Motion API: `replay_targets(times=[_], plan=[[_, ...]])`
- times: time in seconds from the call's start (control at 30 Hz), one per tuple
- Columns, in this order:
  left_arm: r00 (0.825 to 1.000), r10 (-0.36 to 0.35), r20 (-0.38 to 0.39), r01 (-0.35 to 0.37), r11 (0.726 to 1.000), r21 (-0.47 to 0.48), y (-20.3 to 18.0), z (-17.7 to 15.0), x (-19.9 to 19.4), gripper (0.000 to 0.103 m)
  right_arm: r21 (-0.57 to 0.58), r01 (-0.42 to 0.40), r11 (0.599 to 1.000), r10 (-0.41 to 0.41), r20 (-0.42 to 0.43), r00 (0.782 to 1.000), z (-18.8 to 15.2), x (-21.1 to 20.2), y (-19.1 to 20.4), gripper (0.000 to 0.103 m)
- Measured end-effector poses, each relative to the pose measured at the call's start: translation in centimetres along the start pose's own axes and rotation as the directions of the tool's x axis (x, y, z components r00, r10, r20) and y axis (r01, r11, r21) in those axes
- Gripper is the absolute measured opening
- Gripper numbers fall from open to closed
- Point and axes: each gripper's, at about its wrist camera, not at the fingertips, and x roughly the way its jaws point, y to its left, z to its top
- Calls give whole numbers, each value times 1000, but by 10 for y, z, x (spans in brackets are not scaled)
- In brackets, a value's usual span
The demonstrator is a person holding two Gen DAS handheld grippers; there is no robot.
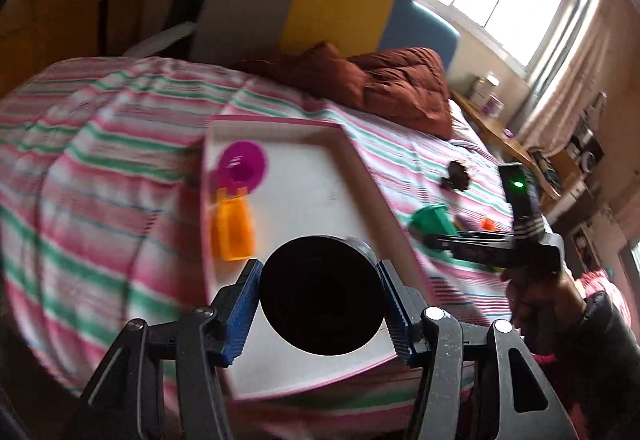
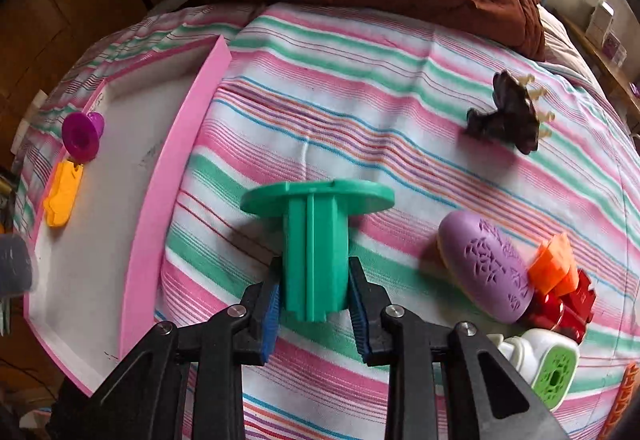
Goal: Organize rigid objects
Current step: 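Lower the black cylinder cup into the tray and open the left gripper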
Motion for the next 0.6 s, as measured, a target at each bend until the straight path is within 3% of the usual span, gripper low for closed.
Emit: replay_targets(times=[0.17, 0.33, 0.6], plan=[[999, 44, -13, -44, 999, -27, 16, -12, -4, 58, 8, 5, 1000, -5, 11, 1000, 1, -1, -2, 29], [999, 38, -34, -40, 998, -50, 20, -15, -2, 58, -11, 23, 1000, -23, 16, 1000, -1, -2, 3, 29], [999, 3, 41, -2, 1000, -11, -1, 42, 20, 58, -13, 27, 1000, -26, 14, 1000, -4, -4, 3, 29]])
